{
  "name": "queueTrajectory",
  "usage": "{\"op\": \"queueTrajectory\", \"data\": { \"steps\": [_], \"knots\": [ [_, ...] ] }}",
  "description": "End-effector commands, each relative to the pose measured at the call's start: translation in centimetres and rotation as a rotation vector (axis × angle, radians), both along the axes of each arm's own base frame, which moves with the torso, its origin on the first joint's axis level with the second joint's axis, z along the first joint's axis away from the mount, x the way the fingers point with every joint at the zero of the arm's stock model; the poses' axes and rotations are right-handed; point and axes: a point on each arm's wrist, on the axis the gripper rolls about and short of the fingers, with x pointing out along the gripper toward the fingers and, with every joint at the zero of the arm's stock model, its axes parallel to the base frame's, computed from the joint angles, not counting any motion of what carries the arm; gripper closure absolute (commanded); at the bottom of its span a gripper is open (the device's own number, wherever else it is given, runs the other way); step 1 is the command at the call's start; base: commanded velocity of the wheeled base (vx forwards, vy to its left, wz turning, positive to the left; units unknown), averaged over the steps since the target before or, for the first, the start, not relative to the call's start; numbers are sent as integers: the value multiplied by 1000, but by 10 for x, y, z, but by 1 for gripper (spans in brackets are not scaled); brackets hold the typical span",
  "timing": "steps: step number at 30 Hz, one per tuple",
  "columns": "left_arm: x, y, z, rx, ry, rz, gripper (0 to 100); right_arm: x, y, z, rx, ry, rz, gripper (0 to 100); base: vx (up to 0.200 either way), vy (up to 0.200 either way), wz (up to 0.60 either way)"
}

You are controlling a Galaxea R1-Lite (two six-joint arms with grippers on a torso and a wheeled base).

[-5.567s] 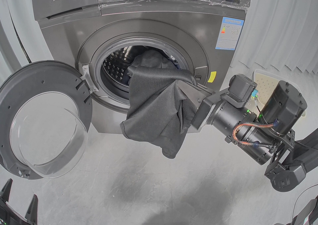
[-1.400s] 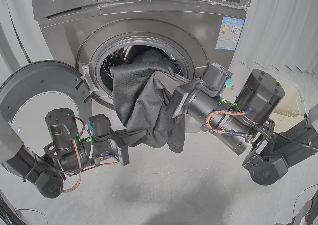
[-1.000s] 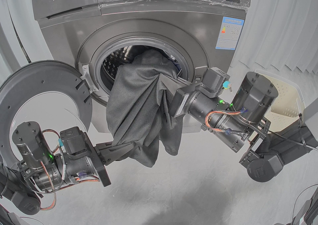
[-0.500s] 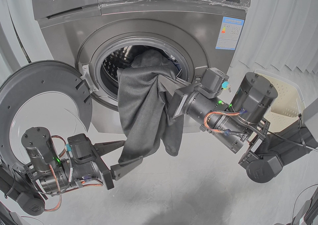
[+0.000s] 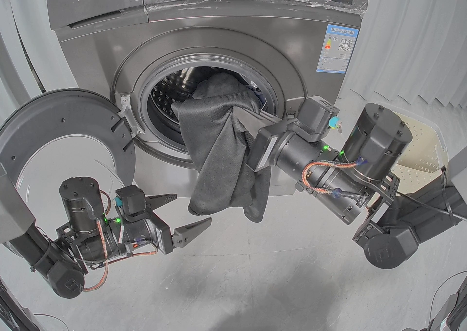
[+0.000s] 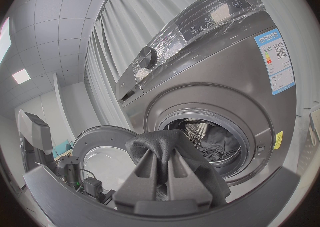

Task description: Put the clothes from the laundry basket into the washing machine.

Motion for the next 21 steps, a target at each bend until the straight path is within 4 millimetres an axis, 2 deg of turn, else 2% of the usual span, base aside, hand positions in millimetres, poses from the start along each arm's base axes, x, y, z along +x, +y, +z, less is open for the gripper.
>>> {"op": "queueTrajectory", "data": {
  "steps": [1, 9, 17, 21],
  "knots": [
    [22, 3, -12, 3, 2, 41, 0, -1, 0, 1, 1, -2, 1, 100, 0, 0, 0],
    [38, -8, -17, -22, -45, 20, 0, -1, 1, 1, 1, -4, 4, 100, 0, 0, 0],
    [44, -22, -13, -41, -76, -28, 0, -1, 2, 0, -3, -1, 4, 100, 0, 0, 0],
    [40, -28, -14, -47, -78, -67, 0, 0, 1, -1, -4, 0, 2, 100, 0, 0, 0]
  ]
}}
